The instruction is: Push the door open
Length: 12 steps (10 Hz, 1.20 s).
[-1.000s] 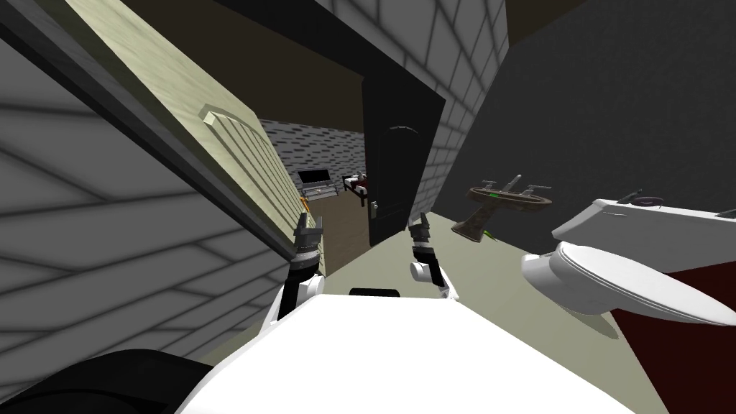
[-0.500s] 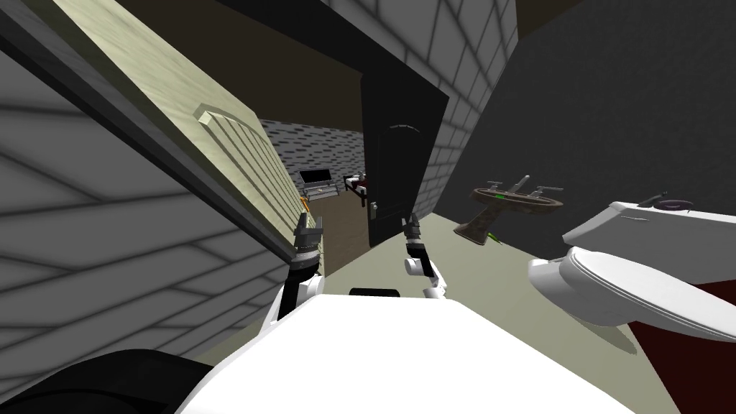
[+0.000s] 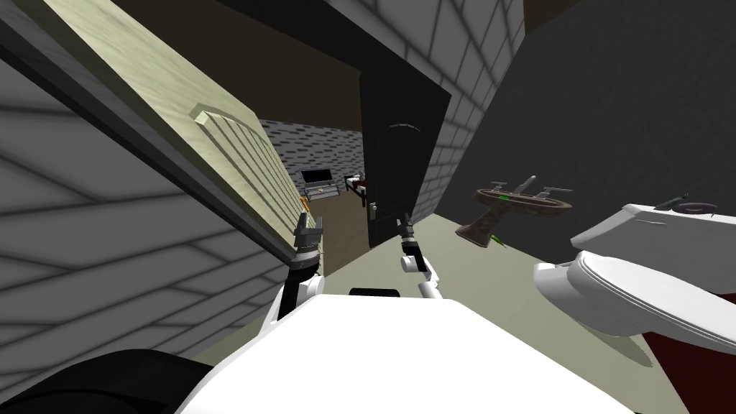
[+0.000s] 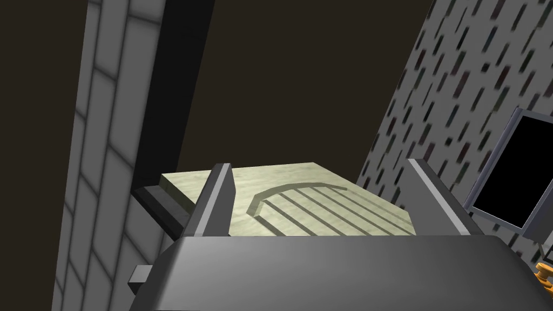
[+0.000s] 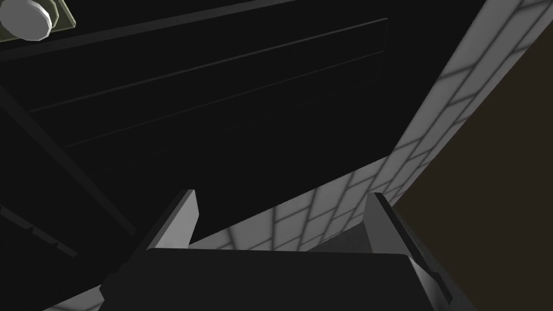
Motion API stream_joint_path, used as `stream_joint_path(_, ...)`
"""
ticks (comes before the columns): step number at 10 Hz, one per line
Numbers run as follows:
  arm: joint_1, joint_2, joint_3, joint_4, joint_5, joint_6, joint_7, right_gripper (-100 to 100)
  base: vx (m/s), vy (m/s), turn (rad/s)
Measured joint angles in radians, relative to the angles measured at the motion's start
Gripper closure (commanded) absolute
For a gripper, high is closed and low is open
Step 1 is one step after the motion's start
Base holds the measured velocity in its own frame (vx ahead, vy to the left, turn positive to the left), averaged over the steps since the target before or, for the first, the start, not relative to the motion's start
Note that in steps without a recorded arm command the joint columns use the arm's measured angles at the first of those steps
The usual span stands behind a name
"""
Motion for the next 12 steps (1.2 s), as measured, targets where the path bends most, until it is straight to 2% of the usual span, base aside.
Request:
stream_joint_path(1,-0.010,-0.002,0.003,0.025,0.001,-0.001,0.000,-100,0.037,-0.047,0.041)
stream_joint_path(3,-0.051,0.003,0.014,0.091,0.007,-0.008,0.004,-100,0.044,-0.064,0.041)
stream_joint_path(4,-0.079,0.004,0.019,0.127,0.009,-0.006,0.004,-100,0.040,-0.062,0.036)
stream_joint_path(6,-0.112,0.003,0.029,0.173,0.013,0.003,0.003,-100,0.039,-0.047,0.039)
stream_joint_path(8,-0.127,0.002,0.034,0.209,0.014,0.005,0.002,-100,0.021,-0.027,0.016)
stream_joint_path(12,-0.200,0.005,0.051,0.320,0.022,0.004,0.004,-100,0.034,-0.052,0.041)
